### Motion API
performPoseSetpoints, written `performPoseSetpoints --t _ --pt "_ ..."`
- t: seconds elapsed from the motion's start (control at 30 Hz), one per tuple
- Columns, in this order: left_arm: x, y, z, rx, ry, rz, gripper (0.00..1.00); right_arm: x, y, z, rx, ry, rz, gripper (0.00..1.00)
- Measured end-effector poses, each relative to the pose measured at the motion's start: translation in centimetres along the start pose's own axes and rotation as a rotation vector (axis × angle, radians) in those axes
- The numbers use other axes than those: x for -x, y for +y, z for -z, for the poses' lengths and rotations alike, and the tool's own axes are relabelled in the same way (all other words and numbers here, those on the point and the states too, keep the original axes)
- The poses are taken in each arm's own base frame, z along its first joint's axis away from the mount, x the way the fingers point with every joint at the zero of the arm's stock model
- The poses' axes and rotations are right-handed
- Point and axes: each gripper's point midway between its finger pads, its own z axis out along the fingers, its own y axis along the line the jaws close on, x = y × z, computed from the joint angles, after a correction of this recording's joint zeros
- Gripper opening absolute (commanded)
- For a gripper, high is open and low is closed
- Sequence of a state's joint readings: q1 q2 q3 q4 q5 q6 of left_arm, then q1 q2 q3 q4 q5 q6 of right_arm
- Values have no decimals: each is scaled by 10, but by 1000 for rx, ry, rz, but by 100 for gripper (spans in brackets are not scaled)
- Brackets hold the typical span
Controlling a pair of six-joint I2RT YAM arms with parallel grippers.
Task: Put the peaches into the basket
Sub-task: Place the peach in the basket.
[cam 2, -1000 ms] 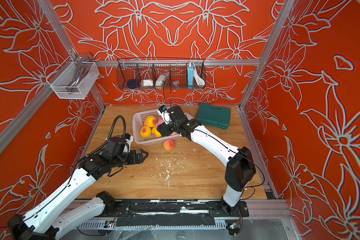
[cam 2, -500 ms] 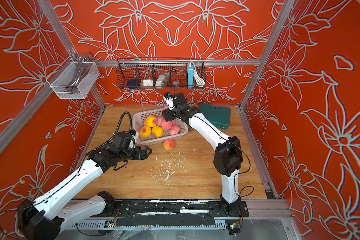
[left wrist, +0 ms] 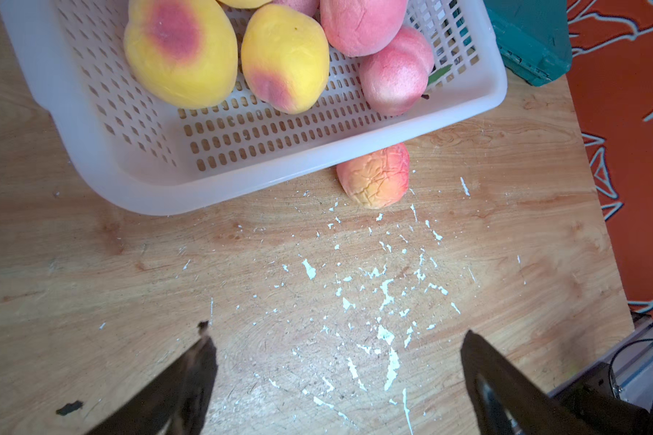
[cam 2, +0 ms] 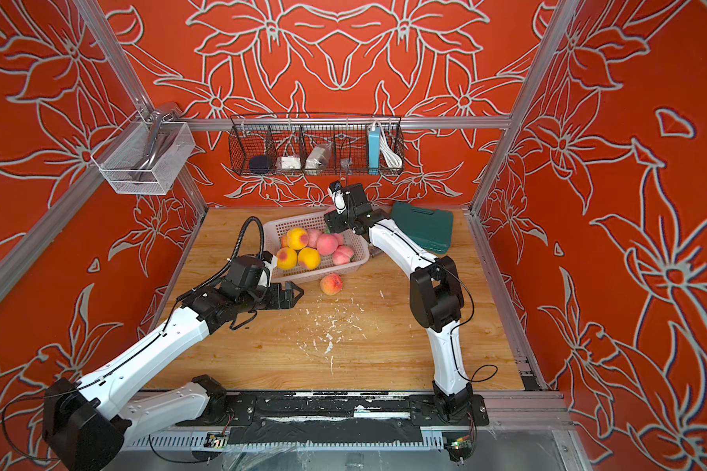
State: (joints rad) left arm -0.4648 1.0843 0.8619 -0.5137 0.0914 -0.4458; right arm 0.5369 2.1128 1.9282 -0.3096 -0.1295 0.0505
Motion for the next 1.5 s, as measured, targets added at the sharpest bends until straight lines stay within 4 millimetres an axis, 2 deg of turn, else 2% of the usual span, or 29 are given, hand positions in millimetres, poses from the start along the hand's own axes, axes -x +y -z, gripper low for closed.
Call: performPoseSetpoints --t 0.13,0.3,0.5,0.73,1.5 --pt "0 0 0 1 0 0 95 9 -2 -10 -6 -21 9 78" --pt "3 -2 2 -1 -7 -2 95 9 -7 -25 -23 -17 13 78" --pt "8 -4 2 -7 -13 -2 95 -3 -12 -41 -38 25 9 78" --pt "6 -3 -2 0 3 -2 95 -15 -17 -50 -52 58 6 78" --pt "6 -6 0 -14 0 -12 94 -30 -33 -58 -92 112 -12 79"
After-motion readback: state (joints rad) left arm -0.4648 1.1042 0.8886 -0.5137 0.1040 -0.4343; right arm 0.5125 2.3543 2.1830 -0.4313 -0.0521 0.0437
